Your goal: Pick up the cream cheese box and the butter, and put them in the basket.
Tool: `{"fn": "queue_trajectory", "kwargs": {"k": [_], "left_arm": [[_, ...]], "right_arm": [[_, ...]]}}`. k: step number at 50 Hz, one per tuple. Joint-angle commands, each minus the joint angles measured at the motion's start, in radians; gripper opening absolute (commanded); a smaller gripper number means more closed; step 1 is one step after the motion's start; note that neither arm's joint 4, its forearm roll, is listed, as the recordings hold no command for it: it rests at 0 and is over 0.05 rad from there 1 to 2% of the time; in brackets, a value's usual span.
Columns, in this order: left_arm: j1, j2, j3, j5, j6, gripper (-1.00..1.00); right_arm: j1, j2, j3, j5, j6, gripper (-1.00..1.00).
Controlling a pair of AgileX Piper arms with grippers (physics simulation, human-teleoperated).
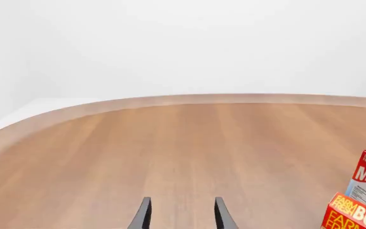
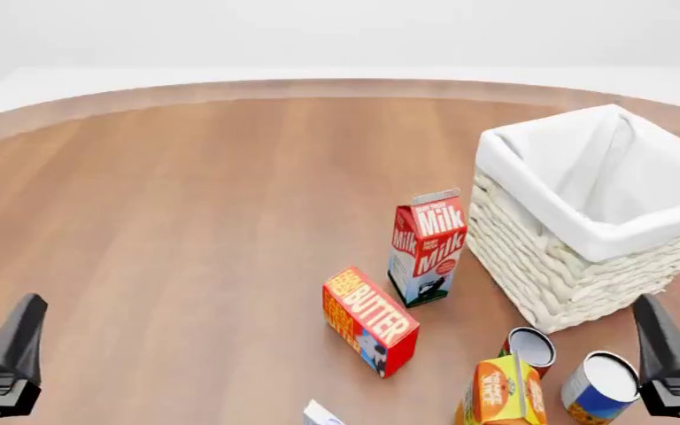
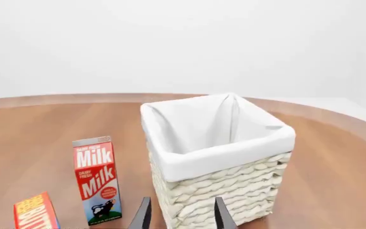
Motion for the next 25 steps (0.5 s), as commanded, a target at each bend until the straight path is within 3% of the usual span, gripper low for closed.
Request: {"fn": "queue_trajectory", "kwargs": {"k": [1, 9, 14, 15, 20, 22, 25], "left_arm": [[0.000, 0.005, -0.003, -0.001, 0.000, 1.00], [0.000, 0.005, -0.003, -0.001, 0.000, 1.00], [0.000, 0.005, -0.003, -0.001, 0.000, 1.00], [0.000, 0.005, -0.003, -0.001, 0.000, 1.00], [0.000, 0.005, -0.003, -0.001, 0.000, 1.00], [0.000, 0.005, -0.003, -0.001, 0.000, 1.00], [0.000, 0.005, -0.003, -0.001, 0.000, 1.00]], "right_arm": [[0.007, 0.011, -0.001, -0.002, 0.001, 1.00], [0.007, -0.001, 0.000, 0.006, 0.004, 1.00], [0.010, 0.082, -0.038, 0.003, 0.073, 1.00], [0.049, 0.109, -0.058, 0.011, 0.104, 1.00], [0.103, 0.173, -0.145, 0.015, 0.122, 1.00], [0.128, 0.186, -0.199, 0.041, 0.098, 1.00], [0.146, 0.228, -0.242, 0.046, 0.103, 1.00]]}}
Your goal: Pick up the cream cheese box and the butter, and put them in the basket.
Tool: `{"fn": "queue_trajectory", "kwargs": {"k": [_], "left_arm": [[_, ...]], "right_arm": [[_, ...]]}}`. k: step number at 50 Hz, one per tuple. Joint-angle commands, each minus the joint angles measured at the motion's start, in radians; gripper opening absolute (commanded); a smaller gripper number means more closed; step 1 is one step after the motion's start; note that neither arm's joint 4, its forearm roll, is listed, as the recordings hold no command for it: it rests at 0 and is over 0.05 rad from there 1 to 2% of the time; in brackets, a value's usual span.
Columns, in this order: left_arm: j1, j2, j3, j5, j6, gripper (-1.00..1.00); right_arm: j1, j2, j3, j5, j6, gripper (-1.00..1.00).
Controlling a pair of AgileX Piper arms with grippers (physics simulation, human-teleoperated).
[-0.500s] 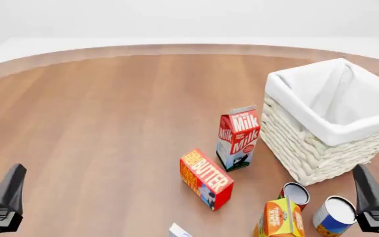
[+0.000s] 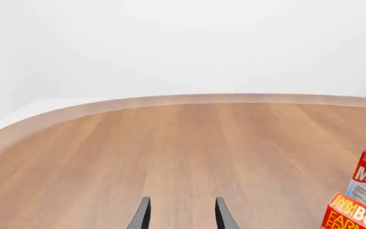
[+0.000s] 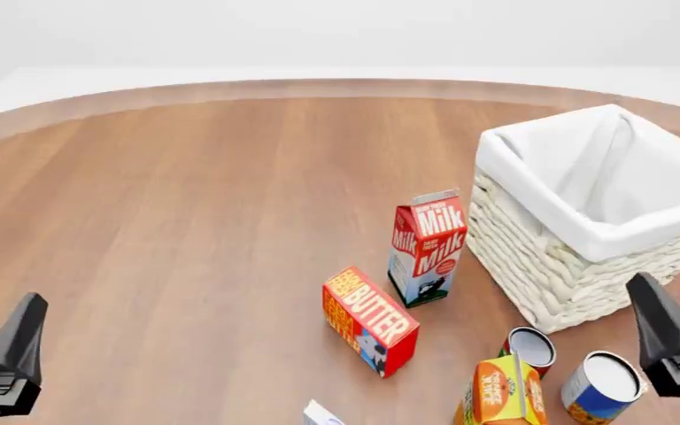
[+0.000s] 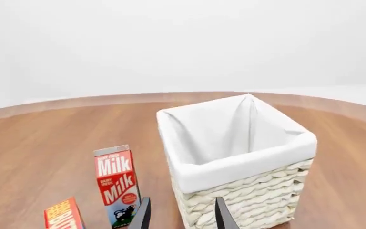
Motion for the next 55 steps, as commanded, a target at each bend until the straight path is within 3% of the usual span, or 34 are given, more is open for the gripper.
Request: {"fn": "queue_trajectory", "kwargs": {"k": [1, 11, 19, 21, 32, 35, 46, 50, 55], "left_arm": [[0.000, 0.001, 0.000, 0.000, 0.000, 1.00], [0.000, 0.000, 0.000, 0.000, 0.000, 1.00], [0.000, 0.000, 0.000, 0.000, 0.000, 1.00], [0.000, 0.000, 0.000, 0.000, 0.000, 1.00], [0.000, 0.000, 0.000, 0.000, 0.000, 1.00], [0.000, 0.001, 0.000, 0.000, 0.000, 1.00], [0.000, 0.000, 0.000, 0.000, 0.000, 1.00], [0.000, 0.001, 0.000, 0.000, 0.000, 1.00], [0.000, 0.000, 0.000, 0.000, 0.000, 1.00]], "right_arm": [[0.078, 0.133, -0.163, 0.031, 0.023, 1.00], [0.143, 0.293, -0.285, 0.030, -0.021, 1.00], [0.206, 0.487, -0.440, 0.096, -0.057, 1.00], [0.224, 0.514, -0.470, 0.105, -0.099, 1.00], [0.332, 0.680, -0.640, 0.186, -0.133, 1.00], [0.354, 0.706, -0.661, 0.199, -0.176, 1.00], [0.416, 0.844, -0.786, 0.314, -0.137, 1.00], [0.405, 0.878, -0.794, 0.320, -0.177, 1.00], [0.412, 0.909, -0.828, 0.360, -0.185, 1.00]]}}
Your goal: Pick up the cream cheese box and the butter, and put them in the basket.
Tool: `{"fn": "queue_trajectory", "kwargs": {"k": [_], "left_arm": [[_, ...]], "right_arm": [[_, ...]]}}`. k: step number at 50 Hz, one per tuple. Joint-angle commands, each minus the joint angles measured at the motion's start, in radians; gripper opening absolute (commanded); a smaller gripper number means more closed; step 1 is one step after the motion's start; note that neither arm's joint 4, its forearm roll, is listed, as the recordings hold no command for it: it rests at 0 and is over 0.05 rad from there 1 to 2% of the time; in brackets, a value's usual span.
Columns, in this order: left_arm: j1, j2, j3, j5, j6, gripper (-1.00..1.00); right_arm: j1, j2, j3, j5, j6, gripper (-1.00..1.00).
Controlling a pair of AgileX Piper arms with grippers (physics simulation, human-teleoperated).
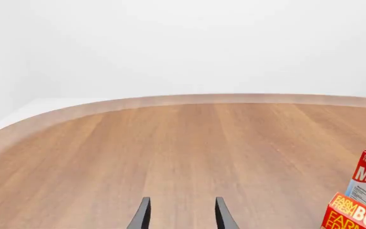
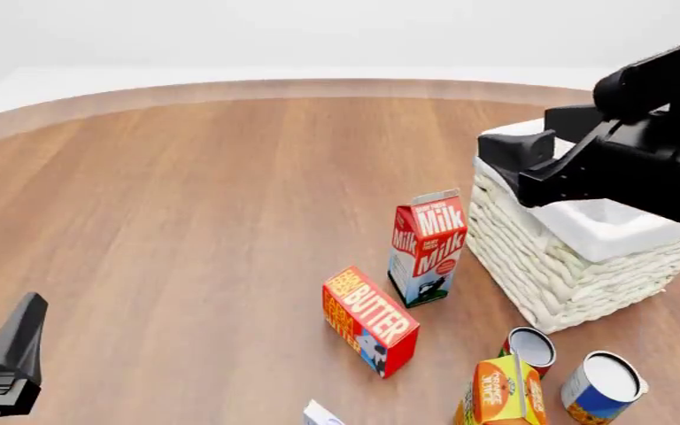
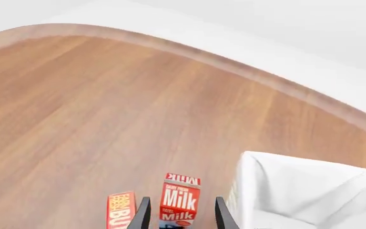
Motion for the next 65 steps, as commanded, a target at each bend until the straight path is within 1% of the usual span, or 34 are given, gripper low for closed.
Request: {"fn": "queue_trajectory", "kwargs": {"k": [1, 2, 3, 6, 7, 8, 10, 12, 15, 19, 23, 24, 27, 29, 30, 32, 33, 34, 39, 40, 42, 44, 48, 52, 54, 55, 65], "left_arm": [[0.000, 0.000, 0.000, 0.000, 0.000, 1.00], [0.000, 0.000, 0.000, 0.000, 0.000, 1.00], [0.000, 0.000, 0.000, 0.000, 0.000, 1.00], [0.000, 0.000, 0.000, 0.000, 0.000, 1.00], [0.000, 0.000, 0.000, 0.000, 0.000, 1.00], [0.000, 0.000, 0.000, 0.000, 0.000, 1.00], [0.000, 0.000, 0.000, 0.000, 0.000, 1.00], [0.000, 0.000, 0.000, 0.000, 0.000, 1.00], [0.000, 0.000, 0.000, 0.000, 0.000, 1.00], [0.000, 0.000, 0.000, 0.000, 0.000, 1.00], [0.000, 0.000, 0.000, 0.000, 0.000, 1.00], [0.000, 0.000, 0.000, 0.000, 0.000, 1.00], [0.000, 0.000, 0.000, 0.000, 0.000, 1.00], [0.000, 0.000, 0.000, 0.000, 0.000, 1.00], [0.000, 0.000, 0.000, 0.000, 0.000, 1.00], [0.000, 0.000, 0.000, 0.000, 0.000, 1.00], [0.000, 0.000, 0.000, 0.000, 0.000, 1.00], [0.000, 0.000, 0.000, 0.000, 0.000, 1.00], [0.000, 0.000, 0.000, 0.000, 0.000, 1.00], [0.000, 0.000, 0.000, 0.000, 0.000, 1.00], [0.000, 0.000, 0.000, 0.000, 0.000, 1.00], [0.000, 0.000, 0.000, 0.000, 0.000, 1.00], [0.000, 0.000, 0.000, 0.000, 0.000, 1.00], [0.000, 0.000, 0.000, 0.000, 0.000, 1.00], [0.000, 0.000, 0.000, 0.000, 0.000, 1.00], [0.000, 0.000, 0.000, 0.000, 0.000, 1.00], [0.000, 0.000, 0.000, 0.000, 0.000, 1.00]], "right_arm": [[0.024, 0.120, -0.112, 0.112, -0.040, 1.00], [0.031, 0.119, -0.129, 0.125, -0.026, 1.00], [0.022, 0.144, -0.139, 0.150, -0.026, 1.00], [0.019, 0.144, -0.127, 0.149, -0.037, 1.00], [0.032, 0.138, -0.128, 0.146, -0.027, 1.00], [0.033, 0.140, -0.130, 0.152, -0.032, 1.00], [0.052, 0.148, -0.134, 0.170, -0.023, 1.00], [0.061, 0.161, -0.152, 0.199, -0.030, 1.00], [0.071, 0.171, -0.119, 0.184, -0.033, 1.00], [0.066, 0.203, -0.113, 0.196, -0.033, 1.00], [0.083, 0.216, -0.117, 0.202, -0.011, 1.00], [0.088, 0.213, -0.115, 0.197, -0.022, 1.00], [0.113, 0.228, -0.119, 0.208, -0.006, 1.00], [0.115, 0.230, -0.120, 0.210, -0.013, 1.00], [0.126, 0.238, -0.126, 0.217, 0.009, 1.00], [0.134, 0.242, -0.126, 0.221, 0.006, 1.00], [0.144, 0.246, -0.126, 0.223, 0.018, 1.00], [0.149, 0.252, -0.138, 0.234, 0.015, 1.00], [0.163, 0.266, -0.122, 0.223, 0.025, 1.00], [0.167, 0.273, -0.120, 0.225, 0.037, 1.00], [0.171, 0.275, -0.113, 0.220, 0.032, 1.00], [0.187, 0.283, -0.106, 0.225, 0.055, 1.00], [0.185, 0.298, -0.067, 0.191, 0.062, 1.00], [0.205, 0.312, -0.056, 0.183, 0.097, 1.00], [0.209, 0.318, -0.051, 0.181, 0.096, 1.00], [0.217, 0.325, -0.048, 0.177, 0.108, 1.00], [0.238, 0.358, -0.033, 0.155, 0.125, 1.00]]}}
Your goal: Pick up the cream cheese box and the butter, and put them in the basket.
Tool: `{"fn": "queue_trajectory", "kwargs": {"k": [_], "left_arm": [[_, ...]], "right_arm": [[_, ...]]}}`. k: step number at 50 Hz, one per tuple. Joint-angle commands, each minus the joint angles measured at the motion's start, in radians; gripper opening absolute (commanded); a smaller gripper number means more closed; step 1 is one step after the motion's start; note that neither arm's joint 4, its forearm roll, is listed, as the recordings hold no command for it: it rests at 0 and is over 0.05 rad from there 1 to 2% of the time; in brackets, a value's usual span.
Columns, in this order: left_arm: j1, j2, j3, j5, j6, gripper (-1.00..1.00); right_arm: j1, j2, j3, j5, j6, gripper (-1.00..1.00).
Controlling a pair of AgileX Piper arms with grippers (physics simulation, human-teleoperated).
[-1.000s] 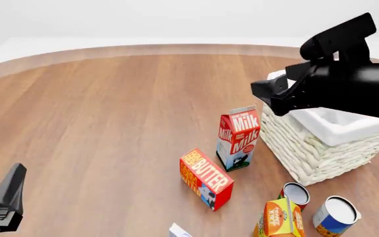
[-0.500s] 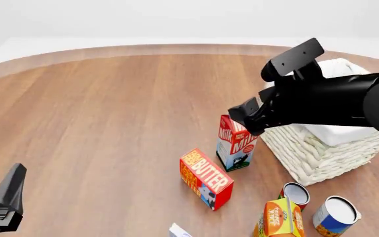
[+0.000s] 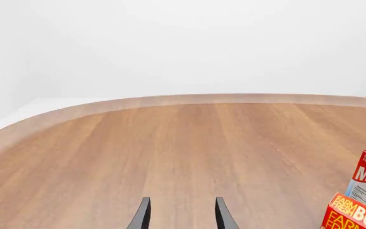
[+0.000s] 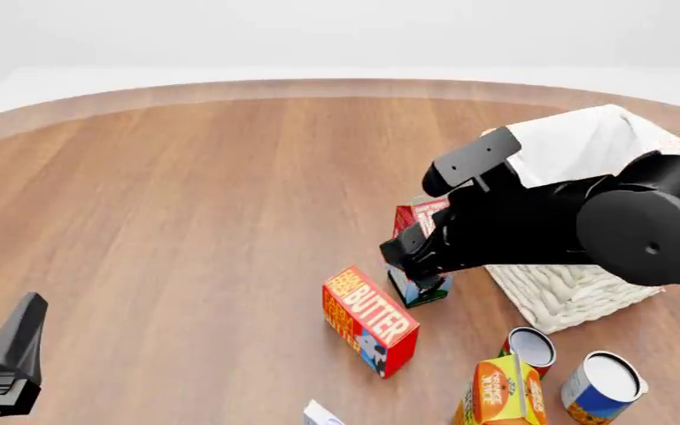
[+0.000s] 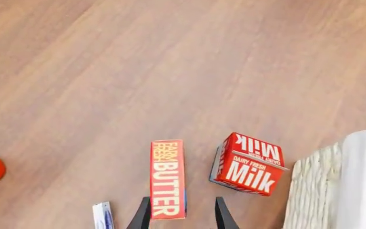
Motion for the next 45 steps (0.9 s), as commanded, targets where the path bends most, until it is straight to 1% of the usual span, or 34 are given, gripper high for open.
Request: {"fn": "queue_trajectory", "kwargs": {"k": [1, 17, 23, 45], "left_arm": [[0.000, 0.000, 0.000, 0.000, 0.000, 1.00], [0.000, 0.000, 0.000, 0.000, 0.000, 1.00], [0.000, 0.000, 0.000, 0.000, 0.000, 1.00], [0.000, 0.000, 0.000, 0.000, 0.000, 1.00]], "right_arm": [[0.029, 0.044, 0.026, -0.030, 0.027, 1.00], [0.052, 0.082, 0.052, -0.062, 0.031, 1.00], [0.064, 0.100, 0.060, -0.079, 0.042, 1.00], [0.061, 0.143, 0.091, -0.135, 0.051, 1.00]]}}
